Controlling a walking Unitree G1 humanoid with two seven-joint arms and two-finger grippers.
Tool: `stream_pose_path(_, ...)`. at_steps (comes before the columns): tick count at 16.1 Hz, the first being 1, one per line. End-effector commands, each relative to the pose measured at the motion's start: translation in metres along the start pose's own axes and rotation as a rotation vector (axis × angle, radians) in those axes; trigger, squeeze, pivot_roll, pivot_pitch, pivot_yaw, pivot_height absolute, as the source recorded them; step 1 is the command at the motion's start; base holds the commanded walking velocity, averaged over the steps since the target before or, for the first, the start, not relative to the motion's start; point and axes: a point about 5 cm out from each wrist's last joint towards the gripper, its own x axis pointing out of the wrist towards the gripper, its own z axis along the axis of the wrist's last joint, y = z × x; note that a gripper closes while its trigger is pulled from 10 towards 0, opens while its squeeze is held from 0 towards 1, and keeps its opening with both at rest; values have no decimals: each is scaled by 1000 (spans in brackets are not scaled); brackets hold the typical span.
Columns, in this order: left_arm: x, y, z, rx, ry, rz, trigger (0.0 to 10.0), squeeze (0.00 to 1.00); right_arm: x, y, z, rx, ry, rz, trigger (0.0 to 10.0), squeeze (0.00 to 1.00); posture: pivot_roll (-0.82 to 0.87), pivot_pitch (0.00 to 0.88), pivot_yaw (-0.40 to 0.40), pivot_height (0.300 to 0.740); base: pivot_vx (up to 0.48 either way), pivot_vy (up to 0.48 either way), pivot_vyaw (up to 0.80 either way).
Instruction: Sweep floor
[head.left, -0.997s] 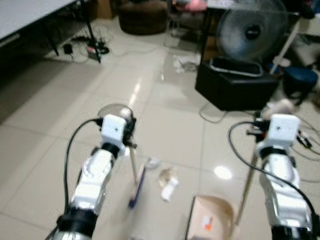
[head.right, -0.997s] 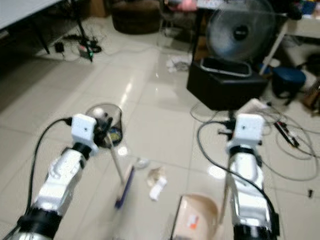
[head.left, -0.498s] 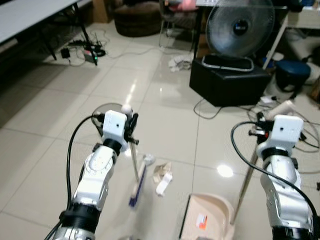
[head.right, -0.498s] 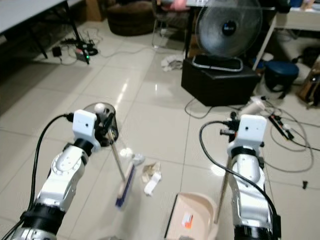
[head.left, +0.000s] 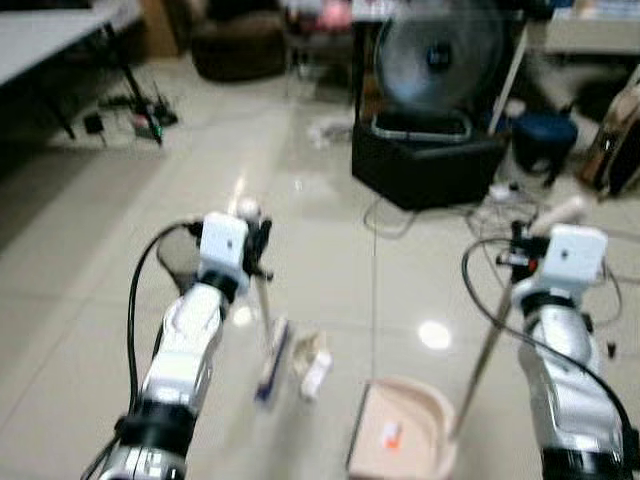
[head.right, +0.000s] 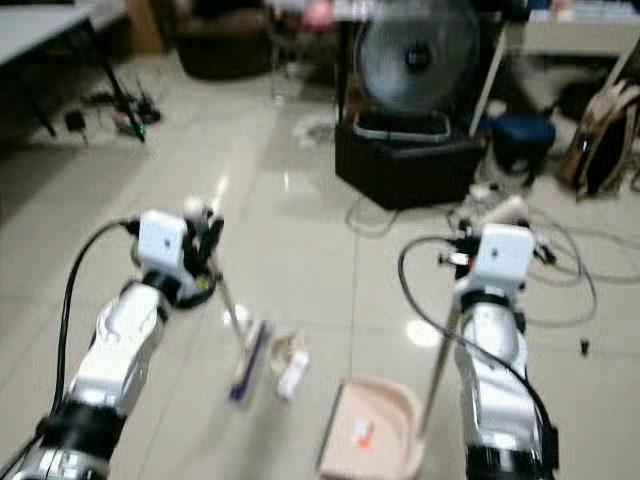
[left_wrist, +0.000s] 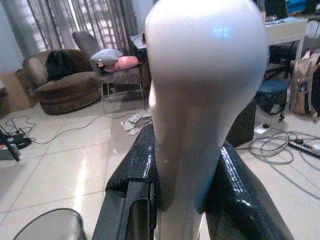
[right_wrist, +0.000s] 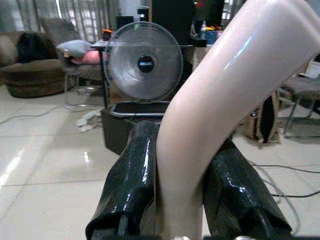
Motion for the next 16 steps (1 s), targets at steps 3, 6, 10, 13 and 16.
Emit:
stream_pose_path(3, -6, 13, 5, 31, -29, 28, 10000, 0, 5, 7, 6, 25, -30, 22, 10000, 0, -36, 5, 62, 740, 352, 0, 0)
stream_pose_path(6, -10, 13, 3, 33, -23, 31, 10000, 0, 6, 8, 7, 3, -46, 40, 10000, 0, -32, 7, 59, 740, 358, 0, 0)
stream_pose_path(10, -9, 14, 3, 34, -23, 33, 10000, 0, 7, 8, 8, 8, -48, 42, 10000, 0, -31, 9, 59, 740, 358, 0, 0)
stream_pose_path(13, -9, 13, 4, 32, -24, 29, 10000, 0, 7, 8, 7, 9, -48, 40, 10000, 0, -33, 13, 62, 740, 359, 0, 0)
stream_pose_path(16, -9, 12, 4, 31, -22, 25, 10000, 0, 5, 9, 7, 10, -47, 40, 10000, 0, -35, 20, 61, 740, 360, 0, 0)
